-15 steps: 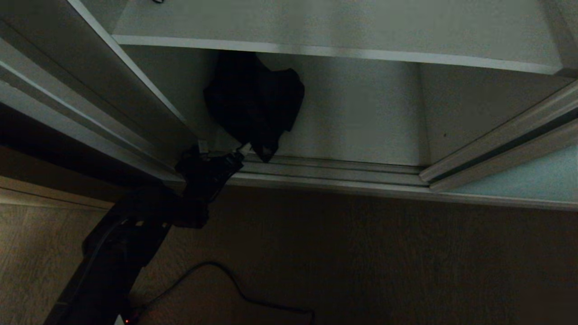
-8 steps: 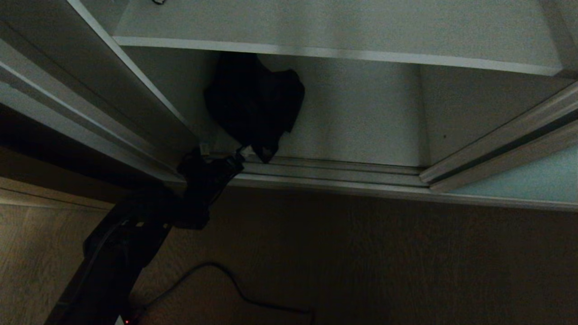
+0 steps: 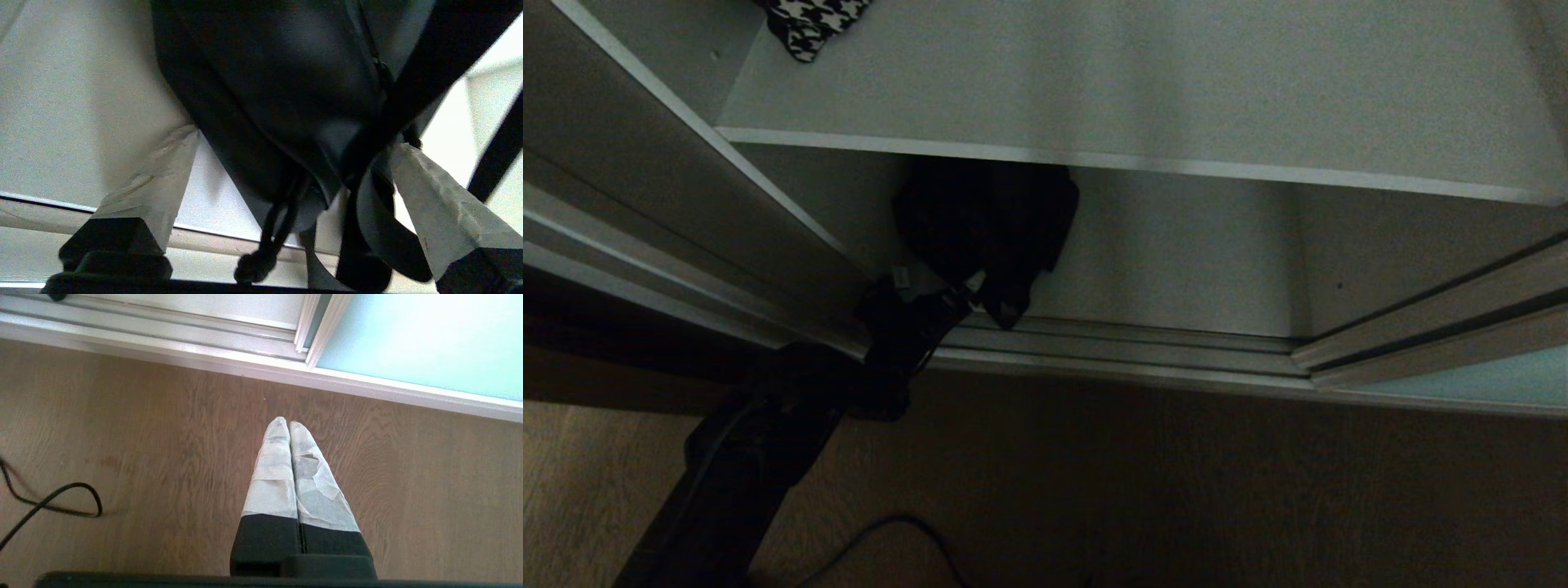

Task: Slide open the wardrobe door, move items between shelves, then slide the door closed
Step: Place the bag on the higher shelf

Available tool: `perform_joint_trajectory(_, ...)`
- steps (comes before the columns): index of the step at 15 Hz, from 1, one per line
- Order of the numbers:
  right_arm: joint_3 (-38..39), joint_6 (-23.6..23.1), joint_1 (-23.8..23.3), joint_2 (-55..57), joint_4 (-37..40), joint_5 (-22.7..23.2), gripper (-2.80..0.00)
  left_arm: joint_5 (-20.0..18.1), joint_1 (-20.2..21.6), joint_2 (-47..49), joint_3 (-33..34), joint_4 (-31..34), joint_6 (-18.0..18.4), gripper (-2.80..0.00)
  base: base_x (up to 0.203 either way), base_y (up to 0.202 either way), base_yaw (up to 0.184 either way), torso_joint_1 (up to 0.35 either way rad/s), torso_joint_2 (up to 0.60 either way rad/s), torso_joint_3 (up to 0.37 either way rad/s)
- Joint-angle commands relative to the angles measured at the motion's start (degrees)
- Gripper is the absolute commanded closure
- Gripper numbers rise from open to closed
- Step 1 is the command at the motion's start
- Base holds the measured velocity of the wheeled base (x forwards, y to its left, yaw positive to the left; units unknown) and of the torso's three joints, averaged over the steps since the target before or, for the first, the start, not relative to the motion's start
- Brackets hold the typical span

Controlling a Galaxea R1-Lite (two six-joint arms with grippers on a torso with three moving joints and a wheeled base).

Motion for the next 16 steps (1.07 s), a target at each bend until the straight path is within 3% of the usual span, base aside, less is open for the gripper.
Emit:
perform_joint_trajectory(1, 0.0, -0.1, 0.0, 0.0, 0.0, 0.0, 0.00, -0.9, -0.3, -0.9, -0.2, -0.3, -0.6, -2.80, 0.000, 0.000, 0.000, 0.000, 0.00, 0.000)
perform_joint_trajectory(5, 0.0, -0.1, 0.0, 0.0, 0.0, 0.0, 0.00, -0.7, -2.3, -2.5, 0.8, -0.1, -2.1, -2.80, 0.000, 0.000, 0.000, 0.000, 0.00, 0.000)
perform_joint_trajectory(12, 0.0, -0.1, 0.0, 0.0, 0.0, 0.0, 0.00, 2.2, -4.9, -9.9, 11.6, -0.7, -2.1, -2.80, 0.000, 0.000, 0.000, 0.000, 0.00, 0.000)
perform_joint_trajectory(16, 0.0, -0.1, 0.0, 0.0, 0.0, 0.0, 0.00, 3.3, -5.0, -9.0, 8.5, -0.1, -1.6, -2.80, 0.000, 0.000, 0.000, 0.000, 0.00, 0.000)
